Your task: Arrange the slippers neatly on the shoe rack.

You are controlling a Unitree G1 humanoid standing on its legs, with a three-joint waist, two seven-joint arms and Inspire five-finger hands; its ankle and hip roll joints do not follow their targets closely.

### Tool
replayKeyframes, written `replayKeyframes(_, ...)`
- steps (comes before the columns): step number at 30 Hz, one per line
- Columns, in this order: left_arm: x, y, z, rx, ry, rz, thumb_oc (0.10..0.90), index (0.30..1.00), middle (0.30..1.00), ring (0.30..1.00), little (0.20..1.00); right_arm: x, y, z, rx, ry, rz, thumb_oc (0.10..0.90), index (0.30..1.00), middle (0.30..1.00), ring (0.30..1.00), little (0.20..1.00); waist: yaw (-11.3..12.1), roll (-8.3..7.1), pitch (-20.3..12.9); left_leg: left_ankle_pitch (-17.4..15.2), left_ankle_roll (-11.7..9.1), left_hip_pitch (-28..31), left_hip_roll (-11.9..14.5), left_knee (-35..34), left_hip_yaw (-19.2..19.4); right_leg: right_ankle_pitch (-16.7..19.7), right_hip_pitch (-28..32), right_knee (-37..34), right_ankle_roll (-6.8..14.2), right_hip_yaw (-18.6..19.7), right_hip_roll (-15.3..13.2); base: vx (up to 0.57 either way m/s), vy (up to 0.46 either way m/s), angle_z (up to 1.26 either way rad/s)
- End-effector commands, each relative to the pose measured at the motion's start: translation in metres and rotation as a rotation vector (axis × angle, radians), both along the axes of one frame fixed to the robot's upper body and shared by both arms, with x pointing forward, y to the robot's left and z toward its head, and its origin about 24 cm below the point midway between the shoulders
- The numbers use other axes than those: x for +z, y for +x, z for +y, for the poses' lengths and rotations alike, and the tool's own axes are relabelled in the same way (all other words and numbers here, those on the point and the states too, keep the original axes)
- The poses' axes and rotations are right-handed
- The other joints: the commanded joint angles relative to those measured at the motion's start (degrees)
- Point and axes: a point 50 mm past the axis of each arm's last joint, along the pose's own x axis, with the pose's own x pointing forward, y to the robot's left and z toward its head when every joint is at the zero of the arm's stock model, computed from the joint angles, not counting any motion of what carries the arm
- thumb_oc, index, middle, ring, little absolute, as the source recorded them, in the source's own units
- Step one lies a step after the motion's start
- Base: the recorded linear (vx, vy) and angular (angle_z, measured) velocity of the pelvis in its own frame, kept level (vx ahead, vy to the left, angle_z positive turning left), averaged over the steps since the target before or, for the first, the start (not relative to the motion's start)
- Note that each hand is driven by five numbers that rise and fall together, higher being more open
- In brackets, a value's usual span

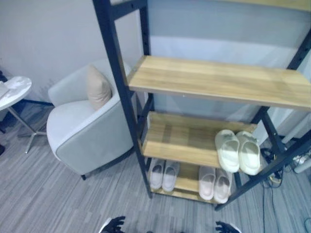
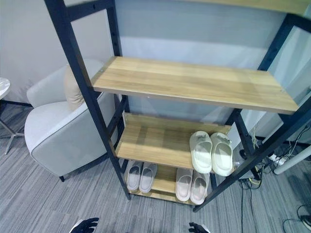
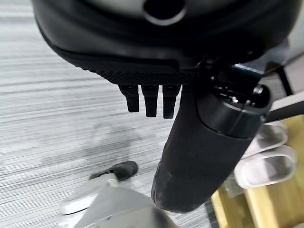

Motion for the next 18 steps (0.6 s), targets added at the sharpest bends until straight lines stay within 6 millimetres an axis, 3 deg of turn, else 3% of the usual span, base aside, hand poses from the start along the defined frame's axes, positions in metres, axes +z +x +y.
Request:
replayKeyframes(1, 0.013, 0.041, 0.003, 0.032, 0.028, -0.138, 0.800, 0.900, 0.900, 0.900, 0.900, 0.008, 0.020, -0.010, 0.001, -0.034, -0.058, 0.800, 0.900, 0.900, 0.900, 0.900, -0.4, -4.22, 3.6, -9.2, -1.9, 0.3, -2.7, 9.3, 0.5, -2.4, -0.3, 1.0, 4.6, 0.3, -4.9, -0.09, 0.046, 0.02)
replayKeyframes(5, 0.009, 0.040, -0.009, 0.033, -0.007, -0.128, 0.800, 0.900, 0.900, 0.900, 0.900, 0.008, 0.019, -0.015, -0.001, -0.049, -0.041, 0.800, 0.900, 0.900, 0.900, 0.900, -2.1, -3.12, 3.2, -12.3, -1.4, 4.2, -2.3, 8.6, -1.3, -1.4, -2.1, 1.4, 4.9, 0.2, -4.6, -0.08, 0.123, 0.07)
replayKeyframes(13, 0.008, 0.041, -0.013, 0.031, -0.007, -0.121, 0.800, 0.900, 0.900, 0.900, 0.900, 0.008, 0.032, -0.005, 0.016, -0.044, -0.059, 0.800, 0.900, 0.900, 0.900, 0.900, -2.2, -3.40, 4.7, -10.1, 1.2, 5.3, -4.8, 1.8, -2.0, 0.6, -8.0, 6.9, 6.7, 1.5, -5.5, -0.09, 0.118, -0.07)
replayKeyframes(16, 0.010, 0.046, -0.009, 0.030, 0.008, -0.127, 0.800, 0.900, 0.900, 0.900, 0.900, 0.010, 0.039, -0.003, 0.013, -0.037, -0.074, 0.800, 0.900, 0.900, 0.900, 0.900, -2.2, -3.38, 5.9, -9.6, 2.0, 3.8, -4.9, 2.9, -1.9, -0.9, -9.8, 11.0, 7.6, 3.6, -5.4, -0.17, 0.075, -0.19)
replayKeyframes(17, 0.011, 0.047, -0.004, 0.034, 0.021, -0.122, 0.800, 0.900, 0.900, 0.900, 0.900, 0.008, 0.035, -0.001, 0.001, -0.024, -0.062, 0.800, 0.900, 0.900, 0.900, 0.900, -2.2, -3.28, 6.1, -9.0, 2.9, 2.6, -5.4, 3.8, -2.1, -3.3, -9.1, 15.1, 7.3, 7.5, -3.8, -0.19, 0.080, -0.05)
replayKeyframes(18, 0.011, 0.046, -0.002, 0.043, 0.029, -0.118, 0.800, 0.900, 0.900, 0.900, 0.900, 0.006, 0.032, -0.001, -0.011, -0.022, -0.050, 0.800, 0.900, 0.900, 0.900, 0.900, -2.1, -2.87, 5.7, -8.2, 3.3, 1.8, -5.3, 3.9, -2.3, -4.3, -8.2, 17.2, 7.1, 8.8, -3.0, -0.20, 0.083, -0.02)
